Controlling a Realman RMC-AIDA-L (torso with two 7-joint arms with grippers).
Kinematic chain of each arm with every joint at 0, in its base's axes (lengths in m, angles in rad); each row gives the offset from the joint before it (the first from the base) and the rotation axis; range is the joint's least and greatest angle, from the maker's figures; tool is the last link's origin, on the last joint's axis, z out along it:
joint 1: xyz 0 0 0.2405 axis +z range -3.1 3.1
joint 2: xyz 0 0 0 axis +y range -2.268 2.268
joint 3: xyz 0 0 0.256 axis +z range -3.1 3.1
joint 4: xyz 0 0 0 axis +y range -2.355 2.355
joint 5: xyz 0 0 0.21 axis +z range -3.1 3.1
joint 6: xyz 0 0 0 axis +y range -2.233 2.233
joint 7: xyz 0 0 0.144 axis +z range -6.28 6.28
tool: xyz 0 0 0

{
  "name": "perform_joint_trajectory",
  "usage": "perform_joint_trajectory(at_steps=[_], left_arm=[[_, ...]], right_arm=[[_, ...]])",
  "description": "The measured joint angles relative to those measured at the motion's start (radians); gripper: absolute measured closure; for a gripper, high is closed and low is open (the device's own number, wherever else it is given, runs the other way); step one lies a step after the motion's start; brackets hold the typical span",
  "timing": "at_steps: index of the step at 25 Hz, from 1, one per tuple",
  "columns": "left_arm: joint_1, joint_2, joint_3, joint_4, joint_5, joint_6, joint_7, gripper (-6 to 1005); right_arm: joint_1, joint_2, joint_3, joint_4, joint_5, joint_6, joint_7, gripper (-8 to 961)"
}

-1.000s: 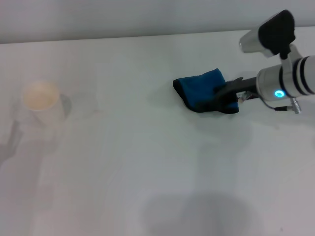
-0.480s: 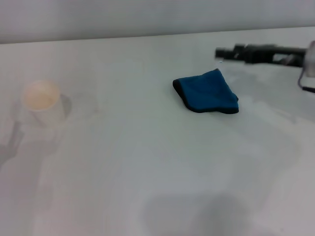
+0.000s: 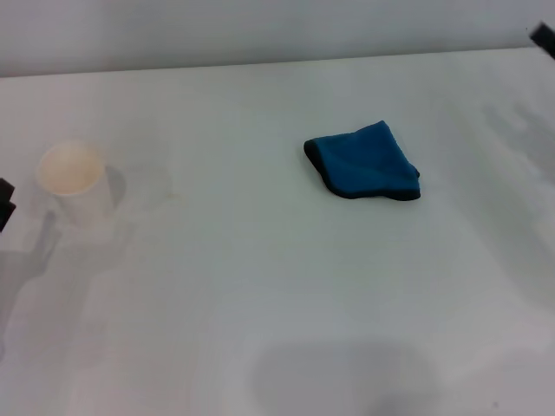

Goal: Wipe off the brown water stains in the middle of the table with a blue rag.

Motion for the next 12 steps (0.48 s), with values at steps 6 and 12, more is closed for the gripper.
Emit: perform_joint_trajectory(at_steps=[6,12], left_arm=[[-0.007,-0.001,0.000,0.000,0.009,0.000,0.012,112],[-0.014,-0.002,0.000,0.000,0.010,0.000,0.012,112]], right_arm=[[-0.014,0.006,0.097,0.215,0.064,-0.034,-0.673,83],[-0.012,0.010,0.260,0.390,0.137,-0.003,-1.112,83]])
